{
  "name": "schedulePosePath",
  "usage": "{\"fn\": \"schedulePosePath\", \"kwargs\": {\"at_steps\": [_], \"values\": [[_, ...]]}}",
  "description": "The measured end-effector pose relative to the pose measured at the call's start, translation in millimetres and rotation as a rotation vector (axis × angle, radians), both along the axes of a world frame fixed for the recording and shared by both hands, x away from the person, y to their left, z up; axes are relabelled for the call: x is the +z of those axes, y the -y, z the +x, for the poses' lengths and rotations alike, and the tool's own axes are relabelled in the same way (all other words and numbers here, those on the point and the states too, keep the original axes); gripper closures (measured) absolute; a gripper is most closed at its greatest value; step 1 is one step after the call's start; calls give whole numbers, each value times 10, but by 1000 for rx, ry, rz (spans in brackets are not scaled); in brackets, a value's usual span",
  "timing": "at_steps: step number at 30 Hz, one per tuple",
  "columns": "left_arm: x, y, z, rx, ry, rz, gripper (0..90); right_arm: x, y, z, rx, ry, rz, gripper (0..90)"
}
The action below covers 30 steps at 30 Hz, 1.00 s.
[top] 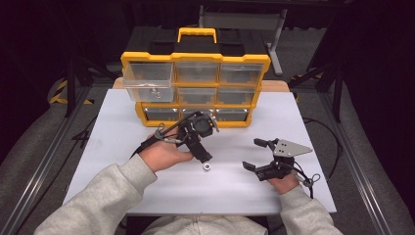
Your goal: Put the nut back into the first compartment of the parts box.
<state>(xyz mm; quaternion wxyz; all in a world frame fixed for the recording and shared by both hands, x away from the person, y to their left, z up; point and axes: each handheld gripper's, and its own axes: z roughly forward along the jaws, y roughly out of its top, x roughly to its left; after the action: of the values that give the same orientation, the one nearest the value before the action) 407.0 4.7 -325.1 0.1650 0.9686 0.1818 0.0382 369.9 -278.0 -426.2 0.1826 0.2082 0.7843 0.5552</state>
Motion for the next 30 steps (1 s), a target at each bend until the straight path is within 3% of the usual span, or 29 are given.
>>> {"fn": "schedulePosePath", "kwargs": {"at_steps": [8,14,19,24,27,30], "values": [[-394,158,-1,-34,-18,74,215,-3,1,3,2,0,2,79],[-630,240,30,-48,-29,100,247,-2,0,1,4,-1,-2,79],[-788,291,43,-44,-17,143,249,-3,0,3,5,-1,-2,79],[-864,312,67,-48,-13,154,263,-3,0,2,6,-1,-3,79],[-909,329,57,-48,-17,160,320,-3,0,3,6,-1,-3,79],[-947,338,60,-47,-15,158,476,-2,1,2,6,-1,-2,79]]}}
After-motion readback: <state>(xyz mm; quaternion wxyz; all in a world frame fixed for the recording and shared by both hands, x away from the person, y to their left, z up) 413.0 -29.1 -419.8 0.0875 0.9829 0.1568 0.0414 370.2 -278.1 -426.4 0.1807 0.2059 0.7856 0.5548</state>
